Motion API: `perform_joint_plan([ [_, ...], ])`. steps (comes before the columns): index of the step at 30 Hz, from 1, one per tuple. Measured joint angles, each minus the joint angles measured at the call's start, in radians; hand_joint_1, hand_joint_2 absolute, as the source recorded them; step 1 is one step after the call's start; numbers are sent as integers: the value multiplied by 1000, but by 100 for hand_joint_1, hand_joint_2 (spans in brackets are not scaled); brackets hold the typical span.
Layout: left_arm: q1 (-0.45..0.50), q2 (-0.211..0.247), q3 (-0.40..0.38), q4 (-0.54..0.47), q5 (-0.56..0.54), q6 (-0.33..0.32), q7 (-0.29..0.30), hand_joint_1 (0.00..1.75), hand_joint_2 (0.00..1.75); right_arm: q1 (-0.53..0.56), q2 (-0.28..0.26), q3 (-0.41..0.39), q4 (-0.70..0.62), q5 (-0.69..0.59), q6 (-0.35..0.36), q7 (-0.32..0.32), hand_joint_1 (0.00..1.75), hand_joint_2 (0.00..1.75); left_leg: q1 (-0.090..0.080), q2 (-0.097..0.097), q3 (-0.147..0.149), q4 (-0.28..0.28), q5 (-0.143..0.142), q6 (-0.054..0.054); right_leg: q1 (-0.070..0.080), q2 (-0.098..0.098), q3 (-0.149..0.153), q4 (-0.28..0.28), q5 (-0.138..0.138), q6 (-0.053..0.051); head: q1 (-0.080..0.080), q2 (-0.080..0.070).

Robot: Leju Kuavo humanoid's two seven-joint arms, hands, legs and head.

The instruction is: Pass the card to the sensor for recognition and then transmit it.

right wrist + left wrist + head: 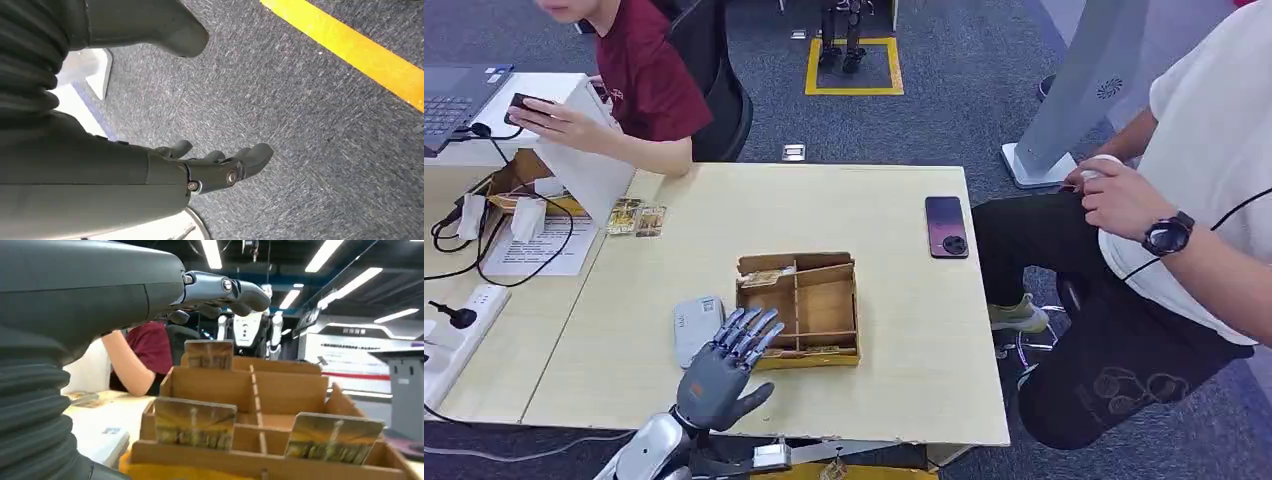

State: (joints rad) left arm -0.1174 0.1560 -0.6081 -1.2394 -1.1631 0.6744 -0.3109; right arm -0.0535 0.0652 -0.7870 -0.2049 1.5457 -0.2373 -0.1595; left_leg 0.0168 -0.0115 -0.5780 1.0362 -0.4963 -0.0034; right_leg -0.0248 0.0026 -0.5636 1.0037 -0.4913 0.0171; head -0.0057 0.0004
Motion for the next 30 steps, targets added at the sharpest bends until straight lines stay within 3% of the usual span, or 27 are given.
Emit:
perform_joint_plan([
  [21, -25, -21, 1, 96, 17, 13, -6, 0, 175, -5, 0, 3, 0, 1, 0, 0, 0, 175, 0, 0, 0, 0, 0, 0, 0, 0, 0, 0, 0, 0, 0, 0],
  [22, -25, -21, 1, 97, 18, 13, -6, 45, 175, -5, 0, 3, 0, 1, 0, 0, 0, 175, 0, 0, 0, 0, 0, 0, 0, 0, 0, 0, 0, 0, 0, 0],
  [23, -25, -21, 1, 97, 18, 12, -6, 161, 175, -5, 0, 3, 0, 1, 0, 0, 0, 175, 0, 0, 0, 0, 0, 0, 0, 0, 0, 0, 0, 0, 0, 0],
  [25, -27, -21, 1, 99, 19, 7, -6, 161, 175, -5, 0, 3, 0, 1, 0, 0, 0, 175, 0, 0, 0, 0, 0, 0, 0, 0, 0, 0, 0, 0, 0, 0],
  [26, -27, -21, 1, 102, 19, 3, -6, 175, 175, -5, 0, 3, 0, 1, 0, 0, 0, 175, 0, 0, 0, 0, 0, 0, 0, 0, 0, 0, 0, 0, 0, 0],
  [28, -29, -21, 1, 106, 19, -5, -6, 175, 175, -5, 0, 3, 0, 1, 0, 0, 0, 175, 0, 0, 0, 0, 0, 0, 0, 0, 0, 0, 0, 0, 0, 0],
  [29, -30, -21, 1, 108, 20, -7, -6, 152, 175, -5, 0, 3, 0, 1, 0, 0, 0, 175, 0, 0, 0, 0, 0, 0, 0, 0, 0, 0, 0, 0, 0, 0],
  [30, -31, -21, 1, 111, 22, -10, -6, 175, 175, -5, 0, 3, 0, 1, 0, 0, 0, 175, 0, 0, 0, 0, 0, 0, 0, 0, 0, 0, 0, 0, 0, 0],
])
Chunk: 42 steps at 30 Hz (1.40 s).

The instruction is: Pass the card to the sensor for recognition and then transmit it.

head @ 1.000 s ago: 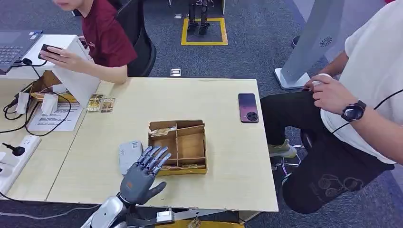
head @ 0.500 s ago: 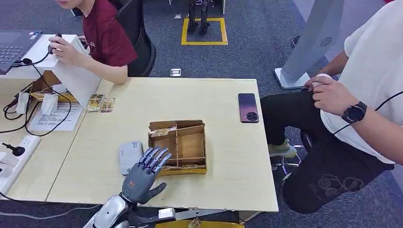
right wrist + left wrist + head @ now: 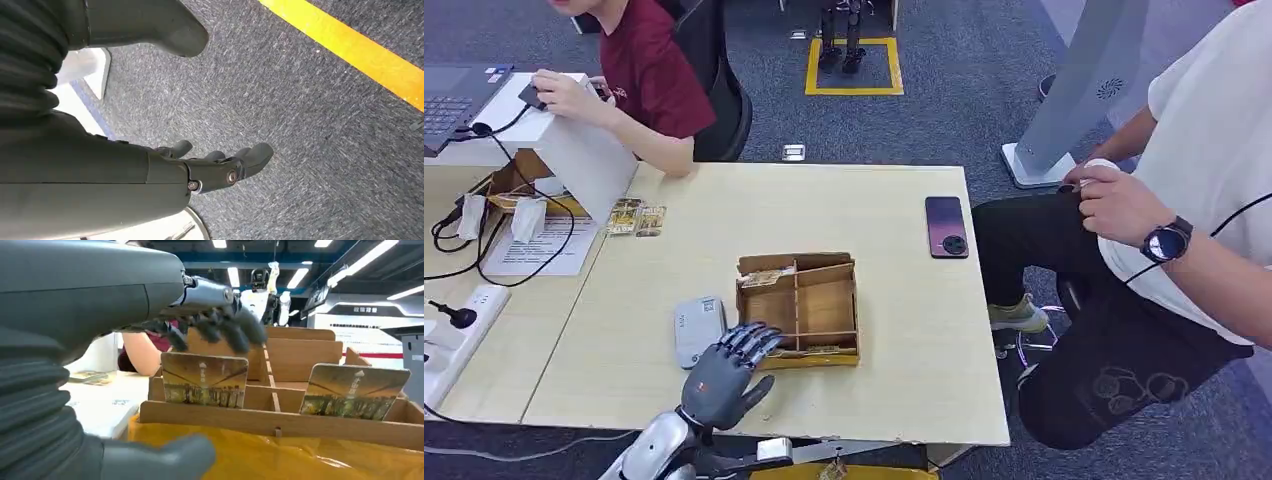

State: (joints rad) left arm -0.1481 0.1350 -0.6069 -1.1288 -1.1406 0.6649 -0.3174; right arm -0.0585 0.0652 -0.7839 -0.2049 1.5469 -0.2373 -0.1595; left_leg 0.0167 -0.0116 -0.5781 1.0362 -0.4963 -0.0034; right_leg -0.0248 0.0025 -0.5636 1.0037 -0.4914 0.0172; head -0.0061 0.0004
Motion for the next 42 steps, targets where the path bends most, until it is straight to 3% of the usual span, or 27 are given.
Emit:
perform_joint_plan([
  [7, -13, -2, 0, 8, 10, -2, 2, 175, 175, 0, 0, 0, 0, 0, 0, 0, 0, 175, 0, 0, 0, 0, 0, 0, 0, 0, 0, 0, 0, 0, 0, 0],
  [8, -15, -2, 0, 8, 11, -2, 1, 157, 175, 0, 0, 0, 0, 0, 0, 0, 0, 175, 0, 0, 0, 0, 0, 0, 0, 0, 0, 0, 0, 0, 0, 0],
  [13, -16, -4, 0, 9, 29, -2, -3, 157, 175, 0, 0, 0, 0, 0, 0, 0, 0, 175, 0, 0, 0, 0, 0, 0, 0, 0, 0, 0, 0, 0, 0, 0],
  [14, -16, -4, 0, 9, 31, -2, -3, 164, 175, 0, 0, 0, 0, 0, 0, 0, 0, 175, 0, 0, 0, 0, 0, 0, 0, 0, 0, 0, 0, 0, 0, 0],
  [21, -16, -4, 0, 10, 40, -5, -7, 148, 175, 0, 0, 0, 0, 0, 0, 0, 0, 175, 0, 0, 0, 0, 0, 0, 0, 0, 0, 0, 0, 0, 0, 0],
  [24, -16, -4, 1, 10, 42, -5, -12, 173, 175, 0, 0, 1, 0, 0, 0, 0, 0, 175, 0, 0, 0, 0, 0, 0, 0, 0, 0, 0, 0, 0, 0, 0],
  [28, -16, -4, 1, 9, 81, -10, -40, 175, 175, 0, 0, 3, 0, 0, 0, 0, 0, 175, 0, 0, 0, 0, 0, 0, 0, 0, 0, 0, 0, 0, 0, 0],
  [33, -12, 2, 2, -48, 145, -56, -74, 175, 175, 0, 0, 9, 0, 0, 0, 0, 0, 175, 0, 0, 0, 0, 0, 0, 0, -1, 0, 0, 0, 0, 0, 0],
  [42, -10, 27, 2, -262, 217, -130, -103, 175, 175, 1, 0, 10, 0, -2, -1, -4, 0, 175, 0, 0, 0, 0, 0, 0, 0, -1, 0, 0, 0, 0, 0, 0],
])
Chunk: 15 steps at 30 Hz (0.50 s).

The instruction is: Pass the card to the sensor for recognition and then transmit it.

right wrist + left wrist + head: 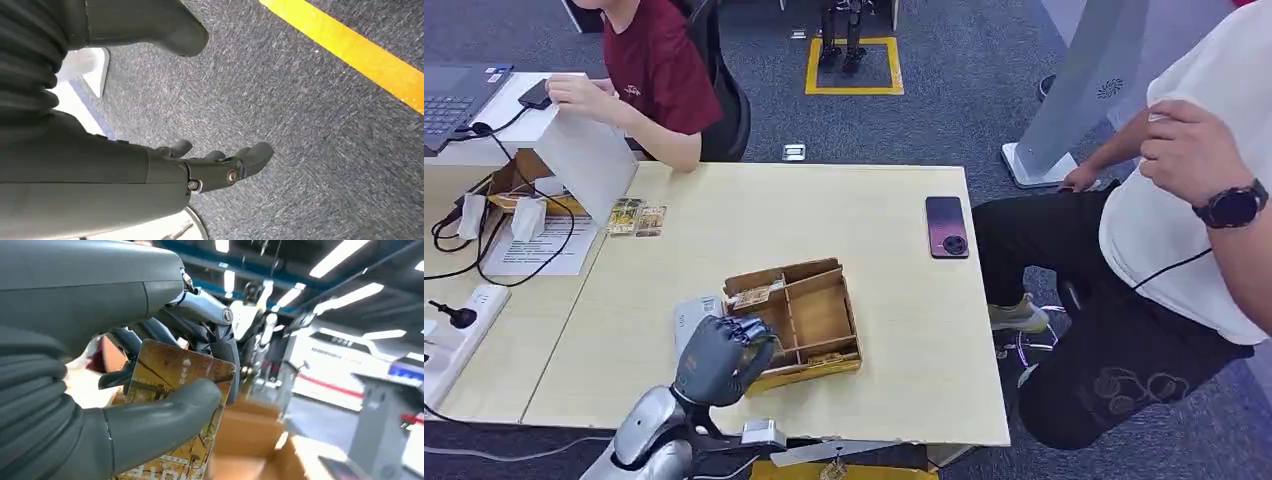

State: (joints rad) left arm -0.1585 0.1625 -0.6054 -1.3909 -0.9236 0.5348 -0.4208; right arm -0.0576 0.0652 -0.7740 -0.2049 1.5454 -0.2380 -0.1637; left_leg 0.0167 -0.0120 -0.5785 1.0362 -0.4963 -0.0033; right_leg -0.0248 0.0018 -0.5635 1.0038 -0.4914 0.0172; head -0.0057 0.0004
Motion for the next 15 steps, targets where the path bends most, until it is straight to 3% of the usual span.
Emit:
perform_joint_plan([
  [7, 0, 18, 0, -65, -2, 0, 10, 175, 175, 0, 0, 0, 0, 0, 0, 0, 0, 175, 0, 0, 0, 0, 0, 0, 0, 0, 0, 0, 0, 0, 0, 0],
  [15, -39, 22, 29, -62, -2, -14, 57, 175, 175, -4, 0, 5, 0, 2, 1, 0, 0, 175, 0, 0, 0, 0, 0, 0, 0, 0, 0, 0, 0, 0, 0, 0],
])
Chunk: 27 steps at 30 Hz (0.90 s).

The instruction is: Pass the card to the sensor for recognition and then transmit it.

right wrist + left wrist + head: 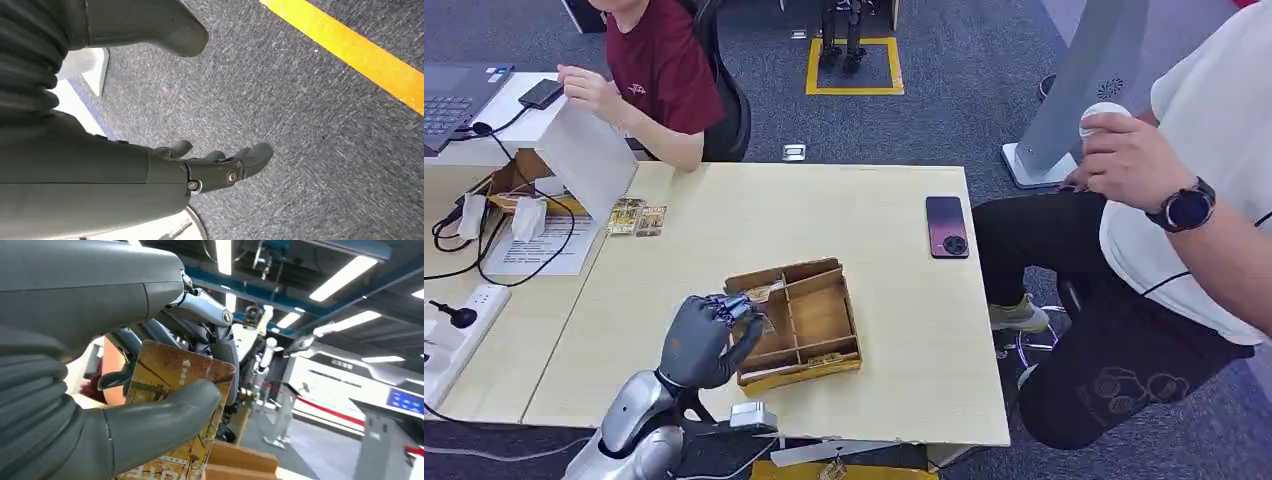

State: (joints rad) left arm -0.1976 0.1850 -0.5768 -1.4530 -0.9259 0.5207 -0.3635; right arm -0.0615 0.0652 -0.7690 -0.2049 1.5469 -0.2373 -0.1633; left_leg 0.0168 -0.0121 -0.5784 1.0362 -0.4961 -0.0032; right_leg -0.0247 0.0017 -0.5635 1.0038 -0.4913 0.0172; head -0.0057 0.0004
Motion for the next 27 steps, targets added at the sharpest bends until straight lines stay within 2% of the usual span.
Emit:
perform_joint_plan([
  [4, -56, -1, 46, 65, -80, 32, 57, 175, 175, -9, 1, 6, 0, 1, 3, 4, 0, 175, 0, 0, 0, 0, 1, 0, 0, 0, 0, 0, 0, 0, 0, 0],
  [14, -143, -1, 128, 202, -131, 67, 101, 175, 175, -16, 2, 11, 0, 1, 3, 7, 0, 175, 0, 0, 0, 0, 1, 0, 0, 0, 0, 0, 0, 0, 0, 0],
  [27, -164, -1, 172, 265, -119, 77, 103, 175, 175, -18, 4, 11, 0, 1, 3, 7, 0, 175, 0, 0, 0, 0, 1, 0, 0, 0, 0, 0, 0, 0, 0, 0],
])
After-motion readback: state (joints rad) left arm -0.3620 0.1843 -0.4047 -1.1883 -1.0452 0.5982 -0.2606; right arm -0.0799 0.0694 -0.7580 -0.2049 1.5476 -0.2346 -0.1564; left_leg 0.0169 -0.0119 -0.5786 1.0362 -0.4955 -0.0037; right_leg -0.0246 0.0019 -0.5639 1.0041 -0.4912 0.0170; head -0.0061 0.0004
